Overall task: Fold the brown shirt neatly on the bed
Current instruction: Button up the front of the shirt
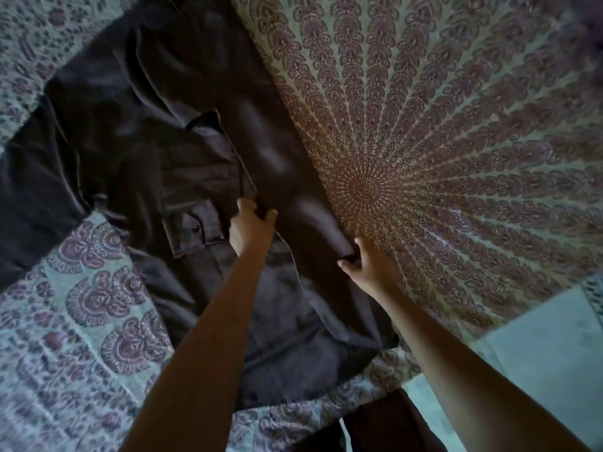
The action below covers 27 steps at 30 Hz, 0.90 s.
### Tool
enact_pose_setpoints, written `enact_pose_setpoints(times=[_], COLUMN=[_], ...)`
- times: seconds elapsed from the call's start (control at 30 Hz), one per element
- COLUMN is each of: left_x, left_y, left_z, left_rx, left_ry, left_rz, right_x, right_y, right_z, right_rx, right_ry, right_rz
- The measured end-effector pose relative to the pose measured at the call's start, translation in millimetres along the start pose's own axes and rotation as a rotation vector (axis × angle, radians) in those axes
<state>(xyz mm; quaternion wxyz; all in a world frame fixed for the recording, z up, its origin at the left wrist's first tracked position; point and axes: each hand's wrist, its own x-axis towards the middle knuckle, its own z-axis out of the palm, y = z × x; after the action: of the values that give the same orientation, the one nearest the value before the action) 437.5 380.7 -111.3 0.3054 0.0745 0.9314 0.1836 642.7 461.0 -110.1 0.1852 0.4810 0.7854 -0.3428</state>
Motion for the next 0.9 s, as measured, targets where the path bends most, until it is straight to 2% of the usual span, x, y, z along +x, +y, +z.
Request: enact_pose_setpoints(times=[0.1,0.23,0.3,0.37,0.43,0.5,0.57,0.63,0.73,0.83,0.9], left_x=[-29.7,-70.8,-95.7,-114.4,-134.0,-152.9,-169.8,-179.3,-192.0,-200.1,-201.4], left_y=[-18.1,-26.3,-28.7,-41.9,-51.9,-62.4,-70.0,-78.7,-78.5,-72.1,-69.2], left_z=[16.8,22.1,22.3,32.5,45.7,61.4,71.7,79.3,84.0,95.5,101.8], left_rx=[-0.045,-0.311,-0.335,-0.385,-0.529,-0.627,-0.671,-0.672,-0.628,-0.651,-0.638], left_ry=[-0.268,-0.726,-0.862,-0.854,-0.737,-0.611,-0.627,-0.715,-0.827,-0.782,-0.734], left_rz=[-0.099,-0.228,-0.258,-0.266,-0.308,-0.353,-0.369,-0.398,-0.421,-0.434,-0.434], right_x=[-4.7,-15.0,-19.3,-26.0,-31.9,-38.9,-43.3,-45.7,-49.2,-52.2,-53.8], right_y=[7.4,24.4,32.7,40.7,51.8,60.2,70.4,81.5,94.3,95.3,93.3], right_z=[-6.5,-16.1,-23.1,-28.6,-28.2,-25.2,-17.2,-10.4,-4.4,-1.2,-2.8], right_rx=[0.047,0.523,0.592,0.529,0.351,0.285,0.315,0.338,0.218,0.003,-0.02], right_ry=[-0.19,-0.34,-0.418,-0.508,-0.575,-0.548,-0.416,-0.279,-0.172,0.05,0.108], right_rz=[0.105,0.162,0.188,0.203,0.192,0.187,0.147,0.117,0.1,0.024,-0.139])
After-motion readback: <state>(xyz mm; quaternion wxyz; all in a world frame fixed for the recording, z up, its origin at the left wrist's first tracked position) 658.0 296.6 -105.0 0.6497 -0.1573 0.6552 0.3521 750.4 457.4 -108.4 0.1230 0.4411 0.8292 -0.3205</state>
